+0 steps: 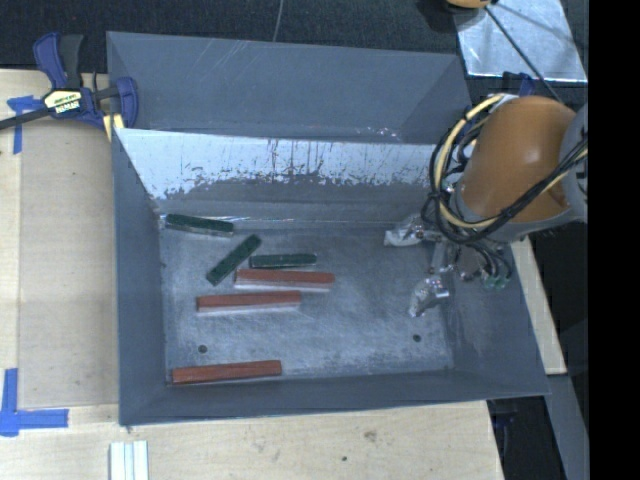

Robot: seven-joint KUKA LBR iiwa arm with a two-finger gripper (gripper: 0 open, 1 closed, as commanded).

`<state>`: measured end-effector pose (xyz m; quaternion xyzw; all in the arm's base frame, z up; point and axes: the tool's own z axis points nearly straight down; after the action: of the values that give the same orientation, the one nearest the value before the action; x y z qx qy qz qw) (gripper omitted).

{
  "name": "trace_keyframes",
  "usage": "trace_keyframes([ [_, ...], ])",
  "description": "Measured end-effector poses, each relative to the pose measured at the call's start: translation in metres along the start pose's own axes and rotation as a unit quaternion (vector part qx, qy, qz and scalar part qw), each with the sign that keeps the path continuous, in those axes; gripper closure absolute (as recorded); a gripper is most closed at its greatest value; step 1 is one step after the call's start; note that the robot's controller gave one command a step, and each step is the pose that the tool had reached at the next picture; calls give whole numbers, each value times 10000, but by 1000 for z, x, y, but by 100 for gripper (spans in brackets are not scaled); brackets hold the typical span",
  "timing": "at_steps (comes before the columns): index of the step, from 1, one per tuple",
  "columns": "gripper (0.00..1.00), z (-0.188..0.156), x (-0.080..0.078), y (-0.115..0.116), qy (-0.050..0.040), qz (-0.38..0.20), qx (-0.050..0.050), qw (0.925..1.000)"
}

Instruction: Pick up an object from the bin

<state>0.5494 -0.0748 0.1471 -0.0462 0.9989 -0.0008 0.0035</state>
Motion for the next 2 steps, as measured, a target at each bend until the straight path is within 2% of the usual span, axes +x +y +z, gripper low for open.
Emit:
trace_keyframes([
  [1,0,-11,-36,44,32,298,-9,9996],
  [2,0,8,-41,63,12,-31,-7,10000],
])
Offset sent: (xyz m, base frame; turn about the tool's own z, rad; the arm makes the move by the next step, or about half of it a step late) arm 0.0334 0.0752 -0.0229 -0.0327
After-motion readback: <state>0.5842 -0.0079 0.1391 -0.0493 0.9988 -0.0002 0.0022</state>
